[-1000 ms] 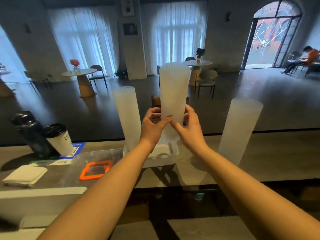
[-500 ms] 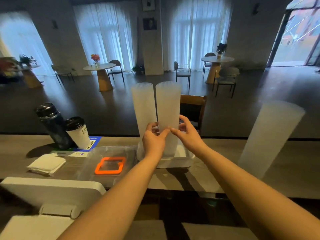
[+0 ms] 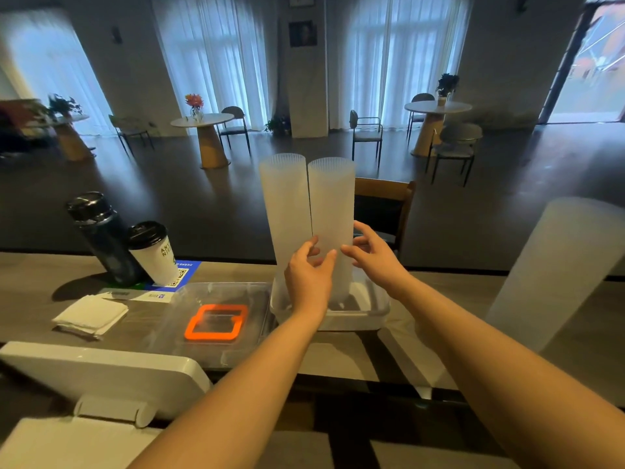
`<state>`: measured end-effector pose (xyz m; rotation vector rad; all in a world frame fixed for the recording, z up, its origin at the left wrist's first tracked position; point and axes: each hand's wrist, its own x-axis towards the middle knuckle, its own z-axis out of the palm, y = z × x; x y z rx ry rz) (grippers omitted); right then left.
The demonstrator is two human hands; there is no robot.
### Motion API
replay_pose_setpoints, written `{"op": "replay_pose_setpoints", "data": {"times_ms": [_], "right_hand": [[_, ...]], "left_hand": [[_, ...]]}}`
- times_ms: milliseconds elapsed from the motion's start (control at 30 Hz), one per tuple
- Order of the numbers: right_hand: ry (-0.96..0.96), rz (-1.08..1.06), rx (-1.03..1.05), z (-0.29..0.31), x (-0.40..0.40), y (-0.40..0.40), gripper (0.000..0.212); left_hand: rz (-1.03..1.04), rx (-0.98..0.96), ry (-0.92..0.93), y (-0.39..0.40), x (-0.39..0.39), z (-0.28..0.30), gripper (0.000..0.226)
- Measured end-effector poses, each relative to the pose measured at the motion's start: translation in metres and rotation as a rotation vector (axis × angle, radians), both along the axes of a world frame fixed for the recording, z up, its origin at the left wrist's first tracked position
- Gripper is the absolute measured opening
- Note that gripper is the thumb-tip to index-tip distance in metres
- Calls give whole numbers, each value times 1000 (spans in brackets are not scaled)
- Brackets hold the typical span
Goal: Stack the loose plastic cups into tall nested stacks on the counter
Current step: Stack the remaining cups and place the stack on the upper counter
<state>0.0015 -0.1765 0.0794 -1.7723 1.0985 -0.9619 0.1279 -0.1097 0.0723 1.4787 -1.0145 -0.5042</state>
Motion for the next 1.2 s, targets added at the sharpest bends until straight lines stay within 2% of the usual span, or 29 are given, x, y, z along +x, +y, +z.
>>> {"op": "replay_pose_setpoints", "data": {"times_ms": [233,500,667,900,1200], "right_hand": [[11,9,26,2,-1,-1,59],[-17,-66,69,-6,-7,20,78],[-68,-174,51,-7,-28,44,72],[-140,-193,69,-4,-67,88,68],[-178,-250,-30,-7,-142,160,49]], "left_hand": [[-83,23,-23,1,8,-5,56],[-137,59,-33,12,6,-1,66],[-166,47,-10,28,-6,10,65],[-486,125,13,48,-55,24,54],[-788,180,2,65,-131,18,53]]}}
